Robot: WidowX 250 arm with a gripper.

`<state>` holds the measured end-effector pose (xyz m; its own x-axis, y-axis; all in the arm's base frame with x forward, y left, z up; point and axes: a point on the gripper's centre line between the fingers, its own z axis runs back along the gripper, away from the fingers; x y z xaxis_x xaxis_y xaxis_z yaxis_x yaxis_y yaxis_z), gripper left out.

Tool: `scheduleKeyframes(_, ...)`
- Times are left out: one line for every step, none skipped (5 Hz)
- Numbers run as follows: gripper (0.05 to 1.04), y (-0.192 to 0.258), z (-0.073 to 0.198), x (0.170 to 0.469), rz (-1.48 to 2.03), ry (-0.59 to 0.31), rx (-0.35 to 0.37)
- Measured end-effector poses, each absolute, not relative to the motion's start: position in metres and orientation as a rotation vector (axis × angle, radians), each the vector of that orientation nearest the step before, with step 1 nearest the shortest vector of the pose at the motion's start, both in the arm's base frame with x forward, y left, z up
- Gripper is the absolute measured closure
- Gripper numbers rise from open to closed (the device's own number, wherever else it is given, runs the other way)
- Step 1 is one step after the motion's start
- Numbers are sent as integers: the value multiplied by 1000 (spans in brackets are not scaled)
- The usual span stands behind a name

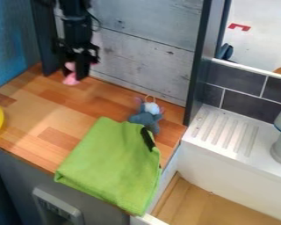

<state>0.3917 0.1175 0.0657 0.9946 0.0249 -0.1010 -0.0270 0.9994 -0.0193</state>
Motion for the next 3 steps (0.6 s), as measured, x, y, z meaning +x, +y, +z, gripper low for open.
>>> scheduleKeyframes(646, 103, 43, 406, 129, 61, -39)
scheduleKeyframes(646, 96, 26, 407, 184, 104, -38)
scheduleKeyframes(646, 82, 24, 408, 160, 122, -24)
